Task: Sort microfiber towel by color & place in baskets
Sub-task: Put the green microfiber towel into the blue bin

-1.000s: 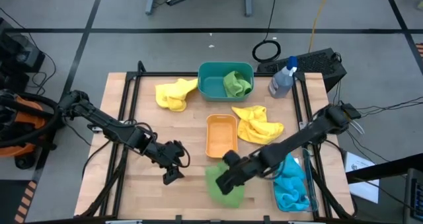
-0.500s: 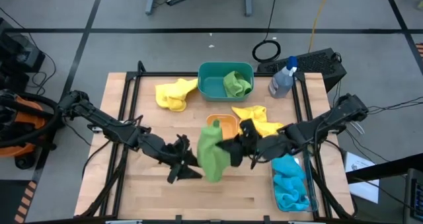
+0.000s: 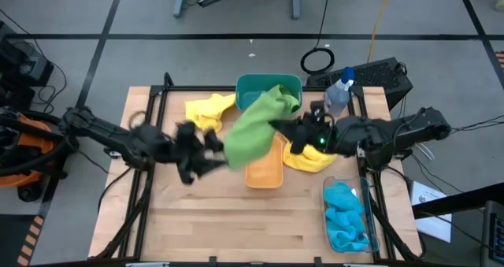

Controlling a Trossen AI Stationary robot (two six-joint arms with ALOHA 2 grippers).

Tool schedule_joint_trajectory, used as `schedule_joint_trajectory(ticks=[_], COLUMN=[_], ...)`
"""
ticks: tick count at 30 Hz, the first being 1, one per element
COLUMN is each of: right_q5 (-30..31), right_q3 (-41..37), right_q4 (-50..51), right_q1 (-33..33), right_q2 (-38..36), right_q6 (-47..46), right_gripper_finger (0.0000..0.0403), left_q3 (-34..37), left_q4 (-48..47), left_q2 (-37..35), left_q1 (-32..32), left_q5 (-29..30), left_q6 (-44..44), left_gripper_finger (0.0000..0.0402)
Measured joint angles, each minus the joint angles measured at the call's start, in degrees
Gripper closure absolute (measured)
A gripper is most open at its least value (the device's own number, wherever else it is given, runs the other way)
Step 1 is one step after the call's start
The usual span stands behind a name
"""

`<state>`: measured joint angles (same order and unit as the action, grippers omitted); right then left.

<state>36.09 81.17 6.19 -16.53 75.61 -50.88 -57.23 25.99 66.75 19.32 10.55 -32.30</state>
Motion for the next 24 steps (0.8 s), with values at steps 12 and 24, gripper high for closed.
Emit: schedule_joint_trajectory(ticks=[12,24], right_q5=[-12.19,-21.92], right_q3=[0.0,0.02], right_q4=[0.85,-3.13], right_q1=[13.28,27.56], right_q2=[-3.74,-8.44], right_q6=[1.26,6.81], right_gripper_finger=[0.0402,0.0402], left_q3=[-27.83,-32.18], left_q4=[-34.63,-64.36], left_q2=[2.92,4.12], left_q1=[-14.53,-21.3], left_q5=[4.14,-8.75], left_q6=[27.84,15.53], left_gripper_finger=[0.0109,0.0109])
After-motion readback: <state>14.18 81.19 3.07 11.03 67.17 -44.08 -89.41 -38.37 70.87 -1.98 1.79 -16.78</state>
